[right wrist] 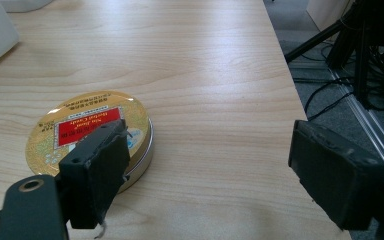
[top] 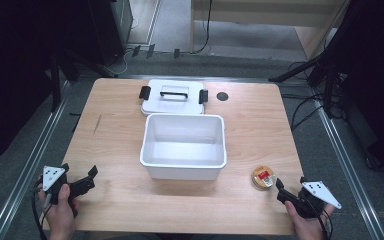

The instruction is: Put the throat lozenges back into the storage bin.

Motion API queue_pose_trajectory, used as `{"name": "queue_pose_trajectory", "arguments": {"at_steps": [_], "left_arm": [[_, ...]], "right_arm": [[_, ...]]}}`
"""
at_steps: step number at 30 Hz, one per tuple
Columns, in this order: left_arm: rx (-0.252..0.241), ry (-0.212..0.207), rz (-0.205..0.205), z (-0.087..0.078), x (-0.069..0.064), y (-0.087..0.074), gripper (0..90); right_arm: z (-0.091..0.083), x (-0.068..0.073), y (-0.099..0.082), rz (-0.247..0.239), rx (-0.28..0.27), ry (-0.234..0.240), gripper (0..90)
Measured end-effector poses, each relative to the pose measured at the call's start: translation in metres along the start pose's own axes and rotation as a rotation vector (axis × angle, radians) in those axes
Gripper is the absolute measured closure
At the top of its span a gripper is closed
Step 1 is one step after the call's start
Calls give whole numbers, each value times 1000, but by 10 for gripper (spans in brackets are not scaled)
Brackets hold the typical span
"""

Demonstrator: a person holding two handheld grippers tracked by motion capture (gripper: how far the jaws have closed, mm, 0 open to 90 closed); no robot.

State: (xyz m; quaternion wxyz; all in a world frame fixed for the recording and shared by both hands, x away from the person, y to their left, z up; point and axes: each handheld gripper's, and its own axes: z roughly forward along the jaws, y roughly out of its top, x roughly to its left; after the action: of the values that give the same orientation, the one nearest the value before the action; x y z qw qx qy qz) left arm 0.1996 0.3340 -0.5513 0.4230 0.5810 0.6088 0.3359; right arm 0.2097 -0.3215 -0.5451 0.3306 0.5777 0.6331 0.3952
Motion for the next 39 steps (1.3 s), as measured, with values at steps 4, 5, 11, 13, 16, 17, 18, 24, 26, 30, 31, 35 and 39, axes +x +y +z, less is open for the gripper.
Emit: {"name": "queue_pose_trajectory", "arguments": {"at_steps": [4,5,11,13,16,17,18,24,26,30,31,35,39], "left_arm": [[21,0,4,2,-1,1,4],[24,0,2,3,0,1,4],[29,-17,-28,4,3,2,4],[23,-20,-34,3,3,2,4],[18,-21,-36,3,4,1,4],[20,-21,-33,3,4,1,4],[20,-21,-32,3,3,1,4],[29,-30,-33,5,3,2,4],[30,-32,-33,5,3,2,4],[34,-32,-30,5,3,2,4],[34,-31,-31,5,3,2,4],[35,-33,-35,5,3,2,4],[33,-33,-39,5,4,2,4]], "right_arm": [[0,0,0,-7,5,3,180],[-1,1,0,-7,8,6,186],[-3,1,2,-18,22,31,225],[-3,2,3,-38,39,46,235],[-5,5,7,-61,79,62,232],[-6,5,9,-67,95,71,227],[-6,5,12,-70,110,83,220],[-9,7,27,-114,237,136,180],[-8,10,33,-131,287,135,173],[-4,15,47,-163,398,132,171],[-2,17,50,-175,427,134,170],[7,23,60,-223,532,131,159],[15,29,69,-258,603,139,148]]}}
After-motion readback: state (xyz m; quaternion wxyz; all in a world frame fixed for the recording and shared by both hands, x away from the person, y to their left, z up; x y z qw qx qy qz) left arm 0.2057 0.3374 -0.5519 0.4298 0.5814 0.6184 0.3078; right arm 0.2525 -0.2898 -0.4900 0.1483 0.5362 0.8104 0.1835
